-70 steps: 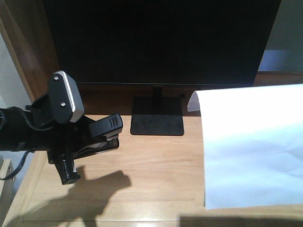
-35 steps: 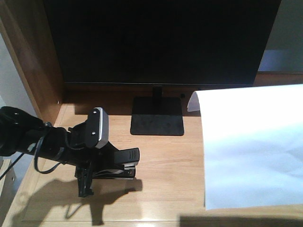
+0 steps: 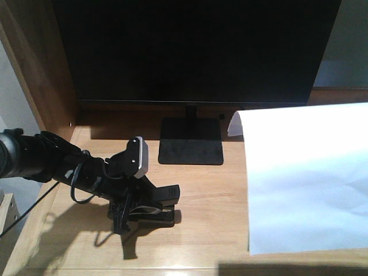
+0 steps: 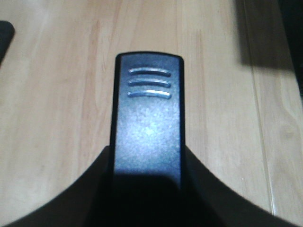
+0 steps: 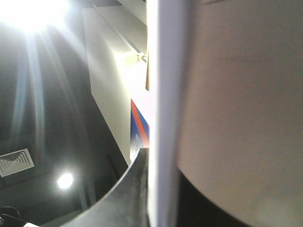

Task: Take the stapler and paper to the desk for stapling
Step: 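Set the black stapler down on the desk with the left gripper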

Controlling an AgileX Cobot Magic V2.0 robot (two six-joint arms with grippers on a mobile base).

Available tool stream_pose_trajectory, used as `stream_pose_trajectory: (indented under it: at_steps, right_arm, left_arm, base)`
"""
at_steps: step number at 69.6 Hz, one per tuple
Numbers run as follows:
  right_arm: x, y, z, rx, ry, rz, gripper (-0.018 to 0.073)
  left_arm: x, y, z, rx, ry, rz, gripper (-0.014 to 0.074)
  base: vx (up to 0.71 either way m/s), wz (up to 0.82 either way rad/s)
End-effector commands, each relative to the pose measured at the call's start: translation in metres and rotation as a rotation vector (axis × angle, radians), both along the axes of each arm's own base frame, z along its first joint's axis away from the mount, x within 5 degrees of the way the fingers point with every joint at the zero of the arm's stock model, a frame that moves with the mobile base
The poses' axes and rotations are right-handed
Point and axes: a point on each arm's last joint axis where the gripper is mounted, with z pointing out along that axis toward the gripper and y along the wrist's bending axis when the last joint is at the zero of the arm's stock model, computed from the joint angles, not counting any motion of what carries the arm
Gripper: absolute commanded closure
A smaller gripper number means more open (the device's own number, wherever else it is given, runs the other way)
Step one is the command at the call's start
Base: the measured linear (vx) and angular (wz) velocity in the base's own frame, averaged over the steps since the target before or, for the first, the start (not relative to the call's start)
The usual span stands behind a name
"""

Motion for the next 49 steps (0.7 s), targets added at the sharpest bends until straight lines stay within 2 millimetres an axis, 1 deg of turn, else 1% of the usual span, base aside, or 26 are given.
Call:
stream_pose_trajectory:
  at_steps: [1,16,30,39,49]
  right_arm:
    - [-0.0025,-0.0007,0.0081,0.01,-0.047,0.001,0.0565]
    - [-0.0025,-0.0007,0.0081,0.01,-0.047,0.001,0.0565]
    - [-0.0025,-0.0007,0.0081,0.01,-0.047,0.001,0.0565]
    - [-0.0025,-0.0007,0.0081,0.01,-0.047,0.001,0.0565]
    - [-0.0025,-0.0007,0.0081,0.01,-0.047,0.001,0.0565]
  left_arm:
    - [0.0033,-0.0078,0.0203,-0.09,-0.028,-0.009,0.0603]
    - [0.0039,-0.0076,0.012,-0.076,-0.011,-0.012,0.0589]
    - [0.0037,-0.0078,0.0119,-0.078,-0.008,-0.015,0.0552]
    - [0.0037,-0.0078,0.0119,-0.079,-0.008,-0.014,0.05]
    - [0.0037,-0.0078,0.0119,-0.078,-0.007,-0.014,0.0411]
  base:
    - [0.0,0.0]
    - [0.0,0.0]
    - [0.0,0.0]
    - [0.0,0.0]
    - [0.0,0.0]
